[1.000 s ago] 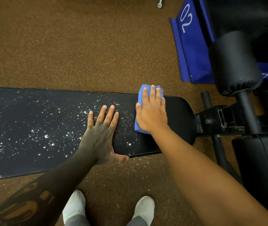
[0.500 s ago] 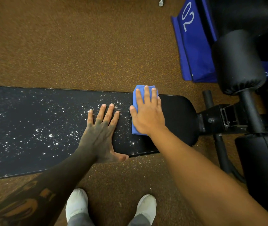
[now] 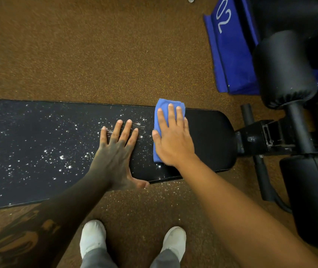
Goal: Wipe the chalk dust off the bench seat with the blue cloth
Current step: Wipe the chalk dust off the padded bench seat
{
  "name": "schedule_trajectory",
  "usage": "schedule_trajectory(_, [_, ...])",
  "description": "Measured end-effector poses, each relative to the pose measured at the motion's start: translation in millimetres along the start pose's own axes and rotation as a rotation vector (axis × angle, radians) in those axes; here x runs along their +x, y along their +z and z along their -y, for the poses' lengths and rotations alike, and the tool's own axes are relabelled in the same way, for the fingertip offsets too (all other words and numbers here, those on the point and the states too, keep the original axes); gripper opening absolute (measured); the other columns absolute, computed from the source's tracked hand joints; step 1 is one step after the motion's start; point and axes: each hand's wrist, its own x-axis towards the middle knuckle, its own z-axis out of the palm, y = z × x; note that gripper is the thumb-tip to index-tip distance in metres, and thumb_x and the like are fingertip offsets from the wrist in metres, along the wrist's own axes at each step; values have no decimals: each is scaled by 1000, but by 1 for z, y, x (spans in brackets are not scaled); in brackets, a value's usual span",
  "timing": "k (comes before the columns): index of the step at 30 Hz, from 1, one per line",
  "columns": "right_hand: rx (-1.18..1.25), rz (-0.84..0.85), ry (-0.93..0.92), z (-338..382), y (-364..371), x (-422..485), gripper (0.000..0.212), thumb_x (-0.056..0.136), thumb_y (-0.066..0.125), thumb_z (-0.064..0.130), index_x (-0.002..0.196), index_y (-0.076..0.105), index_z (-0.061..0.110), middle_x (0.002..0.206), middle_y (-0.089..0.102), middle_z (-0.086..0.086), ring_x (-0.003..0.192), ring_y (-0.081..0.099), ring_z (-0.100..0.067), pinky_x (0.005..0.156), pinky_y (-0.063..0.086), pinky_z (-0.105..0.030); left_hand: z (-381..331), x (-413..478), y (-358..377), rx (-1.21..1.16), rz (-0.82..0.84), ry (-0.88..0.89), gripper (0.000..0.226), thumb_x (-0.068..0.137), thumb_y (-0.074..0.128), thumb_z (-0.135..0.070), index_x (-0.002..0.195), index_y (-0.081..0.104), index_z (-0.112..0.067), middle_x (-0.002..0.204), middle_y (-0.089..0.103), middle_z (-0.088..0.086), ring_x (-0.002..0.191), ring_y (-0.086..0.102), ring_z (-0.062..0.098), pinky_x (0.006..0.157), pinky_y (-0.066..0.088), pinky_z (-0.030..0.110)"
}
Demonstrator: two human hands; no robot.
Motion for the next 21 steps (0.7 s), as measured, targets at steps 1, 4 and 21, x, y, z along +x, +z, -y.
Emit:
schedule_trajectory(1, [2, 8, -40, 1, 1, -16, 66, 99, 25, 47, 156, 3, 21, 164, -6, -11, 149, -14, -31, 121, 4, -51, 1, -1, 0, -3, -3, 1, 154, 44, 30, -108, 157, -3, -9, 167, -15, 15, 153, -17, 34, 121, -2, 65])
schedule_trajectory(4, [-14, 46, -149, 1, 4, -58, 65, 99, 26, 45, 156, 6, 21, 164, -4, -8, 149, -13, -30, 121, 7, -51, 5, -2, 0, -16, -3, 5, 153, 45, 31, -108, 158, 0, -9, 167, -13, 15, 153, -16, 33, 122, 0, 65])
schedule_trajectory(21, [-23, -3, -17, -15, 13, -76, 63, 99, 29, 42, 156, 9, 22, 164, -2, -7, 150, -8, -26, 120, 12, -50, 15, -10, 1, 21, -5, 31, 157, 42, 29, -110, 157, -8, -9, 166, -17, 14, 153, -19, 32, 123, -1, 62])
